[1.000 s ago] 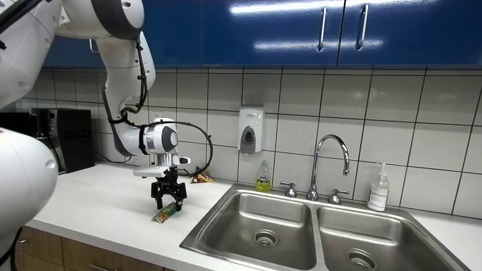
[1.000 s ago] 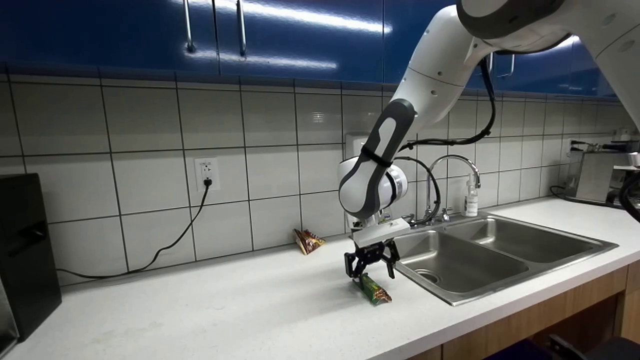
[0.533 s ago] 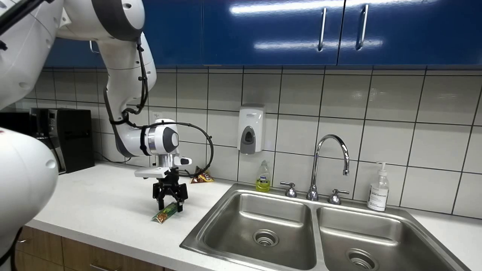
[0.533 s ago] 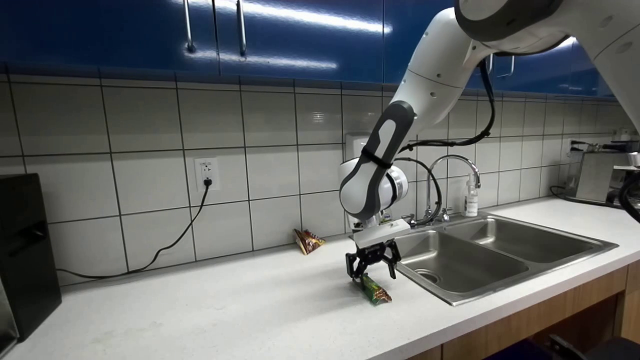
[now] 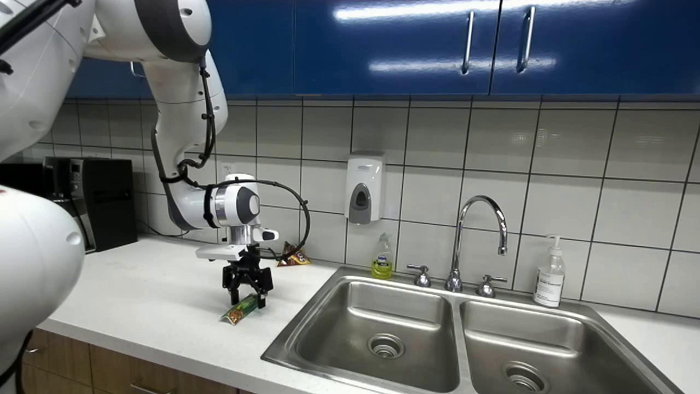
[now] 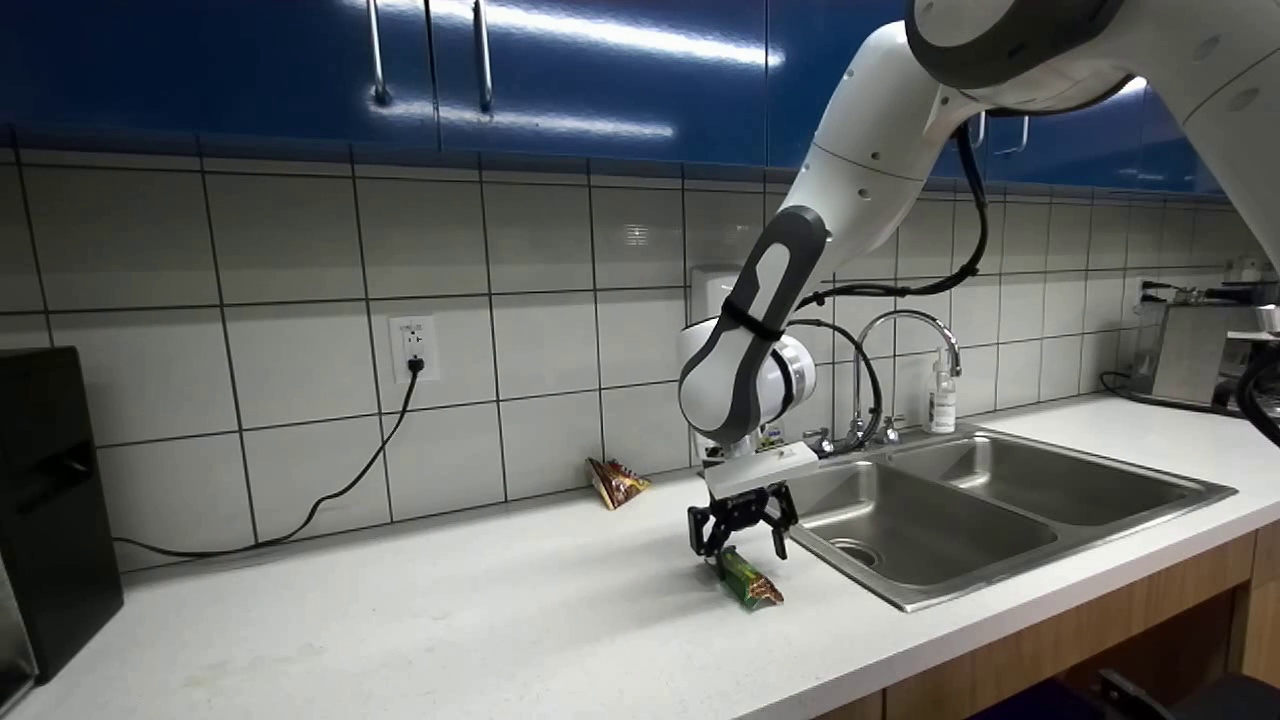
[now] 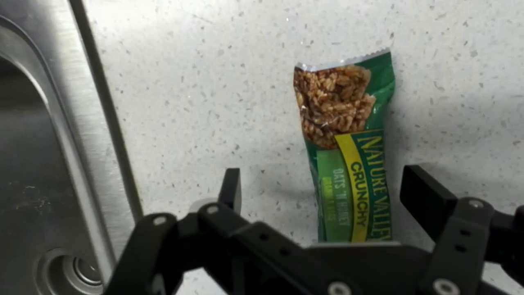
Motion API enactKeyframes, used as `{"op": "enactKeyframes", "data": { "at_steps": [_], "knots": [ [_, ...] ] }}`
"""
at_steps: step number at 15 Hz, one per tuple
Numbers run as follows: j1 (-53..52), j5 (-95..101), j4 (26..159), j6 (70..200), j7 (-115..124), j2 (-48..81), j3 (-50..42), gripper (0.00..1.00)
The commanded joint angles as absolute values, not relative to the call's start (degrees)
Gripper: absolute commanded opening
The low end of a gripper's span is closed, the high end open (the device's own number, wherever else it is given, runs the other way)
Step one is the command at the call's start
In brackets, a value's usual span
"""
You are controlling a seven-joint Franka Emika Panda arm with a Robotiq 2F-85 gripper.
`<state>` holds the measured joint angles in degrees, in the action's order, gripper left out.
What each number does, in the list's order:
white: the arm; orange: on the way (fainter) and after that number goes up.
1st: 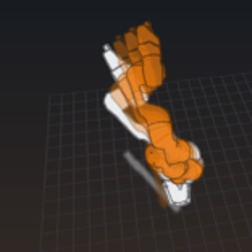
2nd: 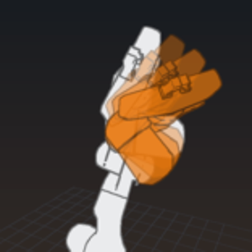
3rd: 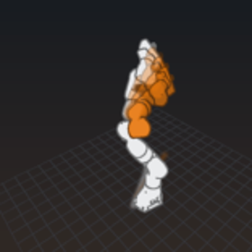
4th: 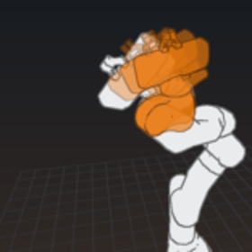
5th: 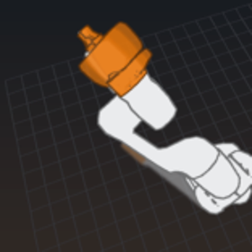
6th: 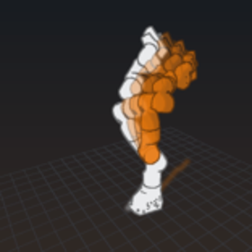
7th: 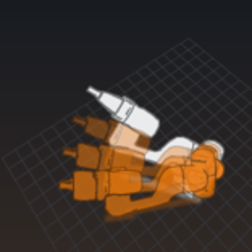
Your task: Put the chocolate bar inside the sink
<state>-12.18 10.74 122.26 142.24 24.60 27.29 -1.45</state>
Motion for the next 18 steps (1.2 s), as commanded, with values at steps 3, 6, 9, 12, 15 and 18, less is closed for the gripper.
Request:
{"op": "enactKeyframes", "data": {
  "at_steps": [3,6,9,12,15,18],
  "knots": [
    [-12.22,7.00,122.41,145.55,24.79,27.57,-0.79,1.00],
    [-12.66,5.35,122.59,146.54,25.20,27.99,-0.67,1.00],
    [-12.93,4.49,122.74,147.58,24.91,28.36,-0.63,1.00],
    [-13.28,4.38,122.62,147.89,25.15,28.63,-0.96,1.00],
    [-13.26,4.33,122.63,148.05,25.12,28.51,-1.10,1.00],
    [-13.25,4.15,122.64,148.23,25.24,28.45,-1.19,1.00]
  ]
}}
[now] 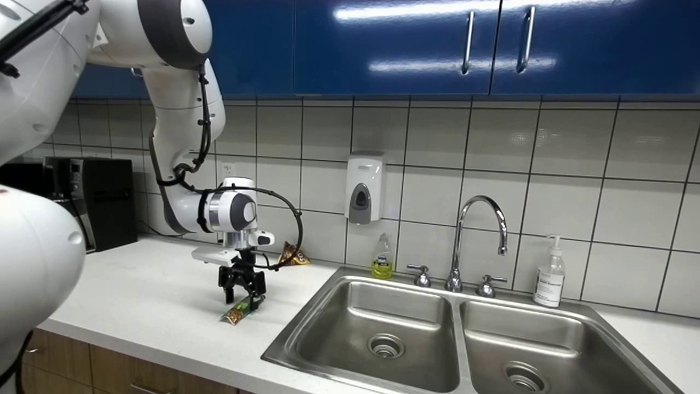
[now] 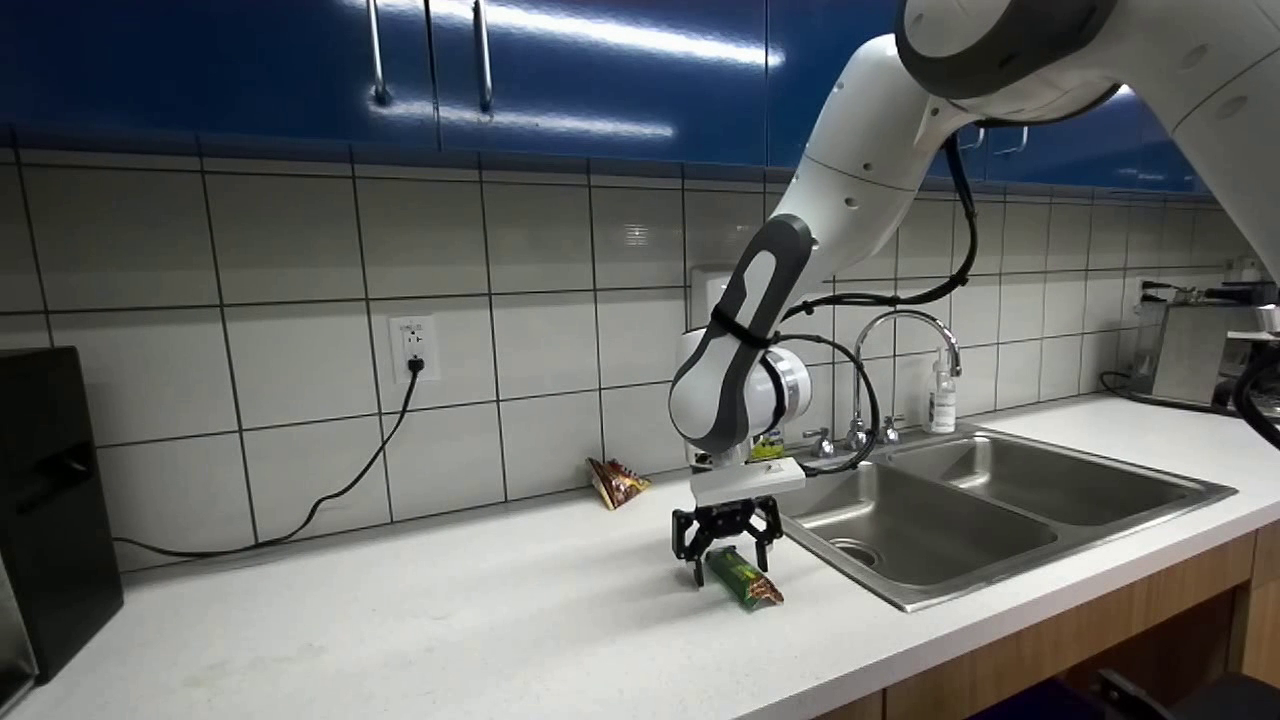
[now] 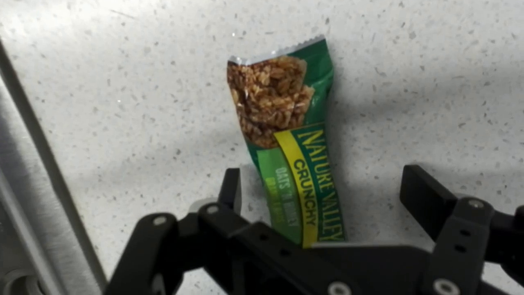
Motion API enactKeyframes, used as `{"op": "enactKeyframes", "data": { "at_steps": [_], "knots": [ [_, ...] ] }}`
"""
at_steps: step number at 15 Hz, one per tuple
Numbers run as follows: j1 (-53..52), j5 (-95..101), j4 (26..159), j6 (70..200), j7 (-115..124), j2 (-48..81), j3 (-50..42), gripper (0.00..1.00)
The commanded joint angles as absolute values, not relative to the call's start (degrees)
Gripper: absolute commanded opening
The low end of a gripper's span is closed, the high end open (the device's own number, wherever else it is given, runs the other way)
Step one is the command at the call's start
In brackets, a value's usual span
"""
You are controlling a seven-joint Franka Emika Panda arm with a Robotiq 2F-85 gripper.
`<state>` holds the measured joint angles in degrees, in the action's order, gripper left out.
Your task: Put the chocolate bar inside the sink
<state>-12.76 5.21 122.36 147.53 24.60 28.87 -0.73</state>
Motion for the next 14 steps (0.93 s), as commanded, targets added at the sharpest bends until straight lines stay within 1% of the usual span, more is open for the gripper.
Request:
{"op": "enactKeyframes", "data": {
  "at_steps": [1,8,9,10,11,12,14],
  "knots": [
    [-13.27,4.17,122.67,148.30,25.31,28.41,-1.28,1.00],
    [-13.27,4.20,122.80,148.33,25.47,28.17,-2.00,1.00],
    [-13.26,4.18,122.80,148.30,25.45,28.21,-2.04,0.98],
    [-13.28,4.18,122.80,148.27,25.52,28.23,-2.09,0.74],
    [-13.29,4.17,122.79,148.26,25.52,28.23,-2.11,0.74],
    [-13.32,4.21,122.80,148.22,25.55,28.22,-2.14,0.68],
    [-13.35,4.26,122.79,148.19,25.61,28.19,-2.22,0.52]
  ]
}}
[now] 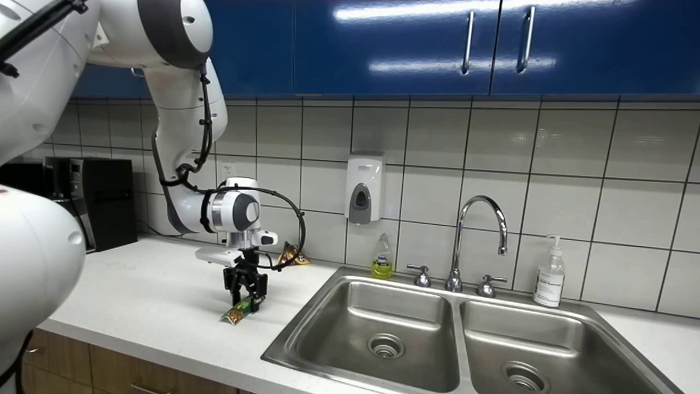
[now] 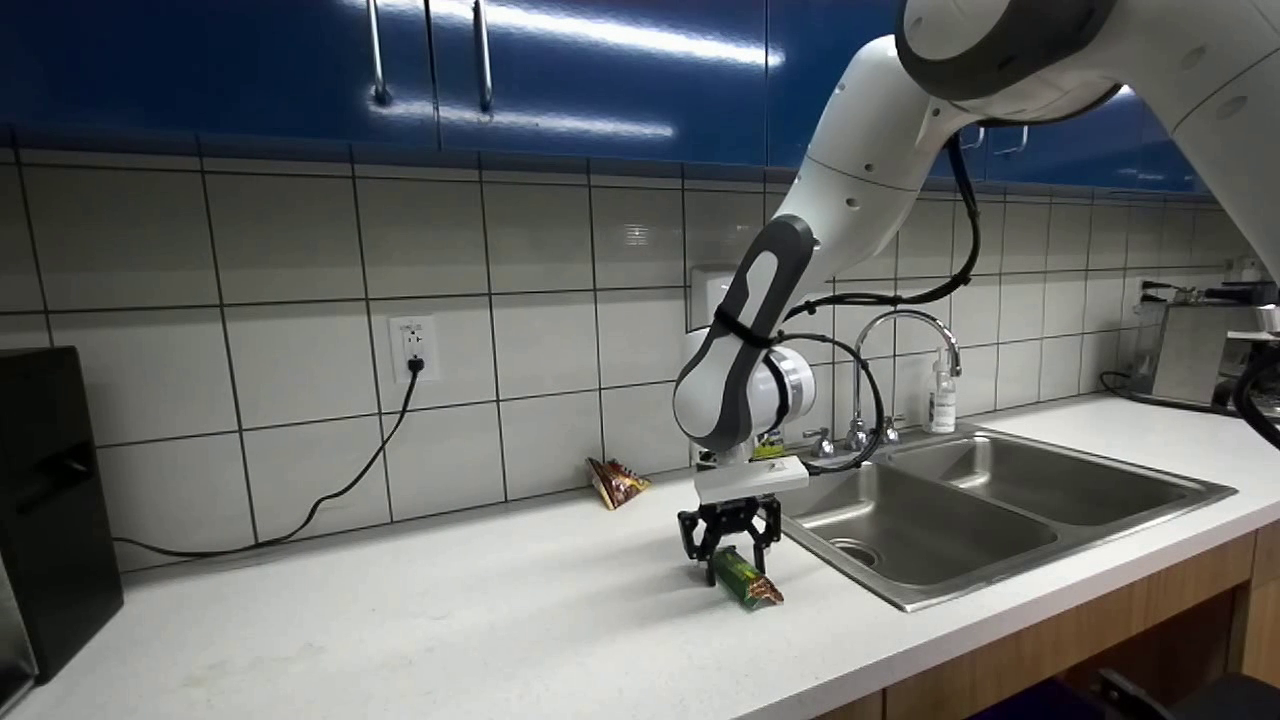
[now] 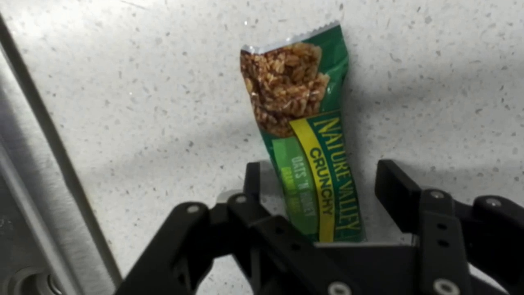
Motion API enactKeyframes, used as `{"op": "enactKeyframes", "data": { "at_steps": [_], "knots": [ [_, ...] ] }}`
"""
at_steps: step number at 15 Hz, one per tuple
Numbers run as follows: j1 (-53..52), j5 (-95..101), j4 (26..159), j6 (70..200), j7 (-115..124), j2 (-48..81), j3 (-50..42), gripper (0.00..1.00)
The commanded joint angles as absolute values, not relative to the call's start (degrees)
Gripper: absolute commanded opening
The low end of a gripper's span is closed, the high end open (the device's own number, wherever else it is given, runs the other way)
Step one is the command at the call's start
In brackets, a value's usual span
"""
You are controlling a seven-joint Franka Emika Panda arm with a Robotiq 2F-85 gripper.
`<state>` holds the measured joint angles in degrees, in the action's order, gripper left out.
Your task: Put the chocolate bar inside the sink
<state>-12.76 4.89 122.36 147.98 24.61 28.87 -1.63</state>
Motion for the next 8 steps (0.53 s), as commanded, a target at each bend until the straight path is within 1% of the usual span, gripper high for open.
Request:
{"op": "enactKeyframes", "data": {
  "at_steps": [1,5,8],
  "knots": [
    [-13.33,4.24,122.76,148.18,25.61,28.12,-2.21,0.43],
    [-13.23,4.08,122.83,148.19,25.54,27.88,-2.14,0.15],
    [-13.25,4.17,122.96,147.50,25.73,27.31,-2.35,0.15]
  ]
}}
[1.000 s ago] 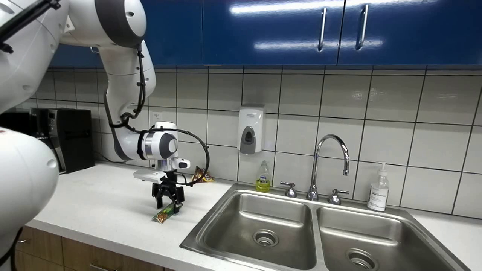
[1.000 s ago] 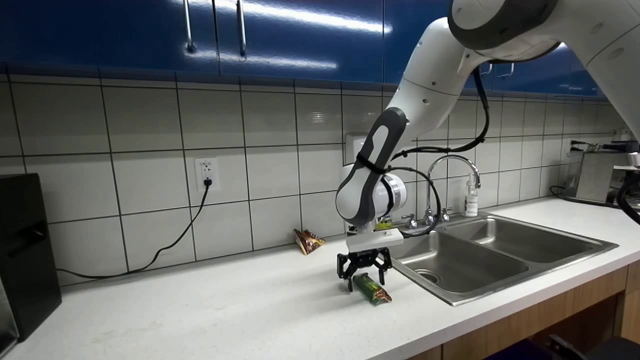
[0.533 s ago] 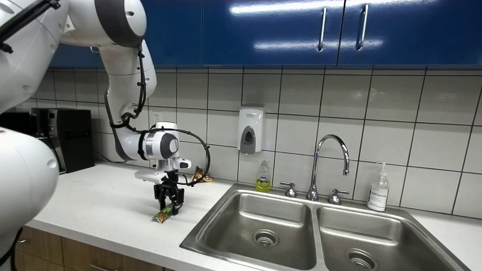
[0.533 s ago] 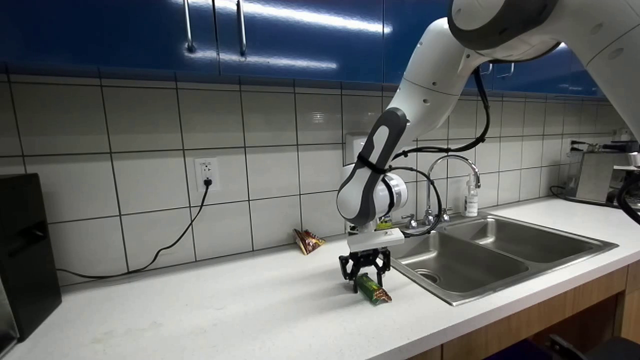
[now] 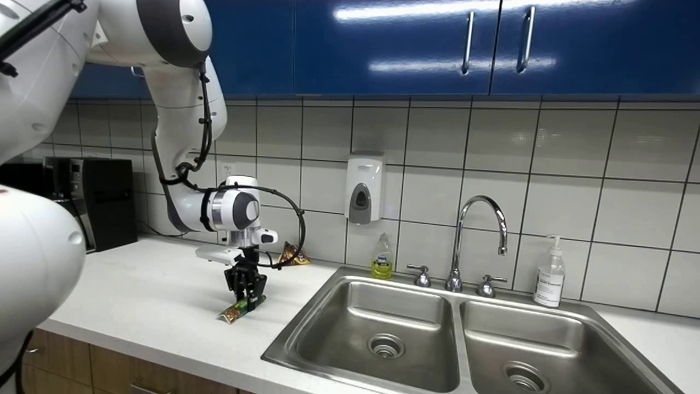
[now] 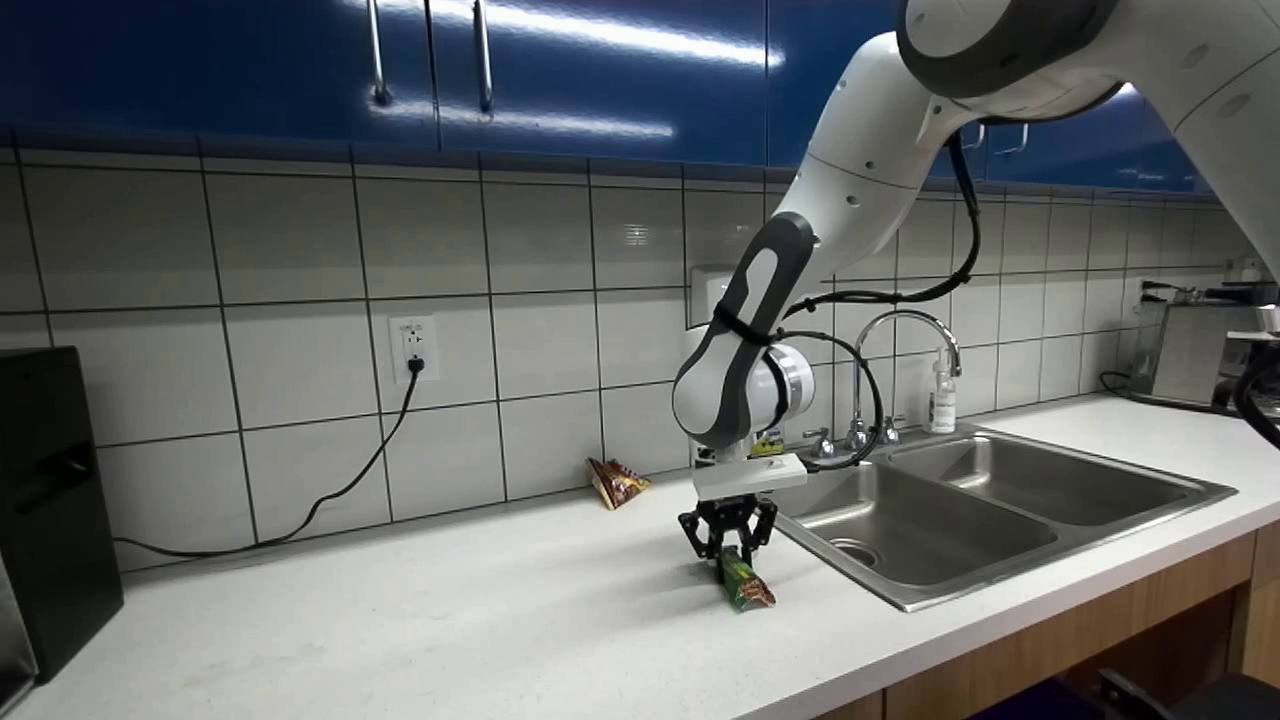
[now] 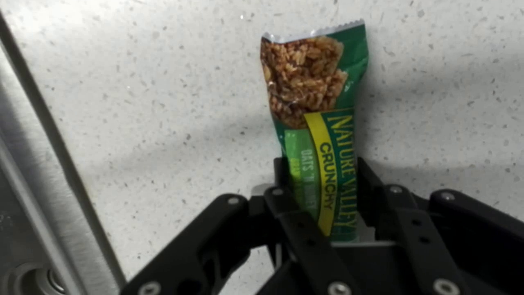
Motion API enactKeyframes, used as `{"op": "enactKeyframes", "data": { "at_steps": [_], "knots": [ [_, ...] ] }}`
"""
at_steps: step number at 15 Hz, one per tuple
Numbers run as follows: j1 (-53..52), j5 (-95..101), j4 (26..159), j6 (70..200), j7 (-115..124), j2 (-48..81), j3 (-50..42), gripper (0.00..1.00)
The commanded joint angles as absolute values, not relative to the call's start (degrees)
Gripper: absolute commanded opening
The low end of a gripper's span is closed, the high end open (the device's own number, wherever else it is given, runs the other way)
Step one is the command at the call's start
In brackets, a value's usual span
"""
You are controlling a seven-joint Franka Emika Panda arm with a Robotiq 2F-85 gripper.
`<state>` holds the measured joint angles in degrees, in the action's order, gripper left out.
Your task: Put the chocolate bar inside the sink
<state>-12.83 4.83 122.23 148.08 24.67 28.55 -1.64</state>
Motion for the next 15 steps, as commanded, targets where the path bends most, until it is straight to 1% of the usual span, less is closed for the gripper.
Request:
{"op": "enactKeyframes", "data": {
  "at_steps": [1,7,15],
  "knots": [
    [-13.44,4.50,123.07,147.09,25.95,26.75,-2.63,0.15],
    [-13.81,5.72,124.02,144.73,26.61,21.92,-3.85,0.15],
    [-12.49,6.48,126.69,141.31,26.75,15.52,-3.15,0.15]
  ]
}}
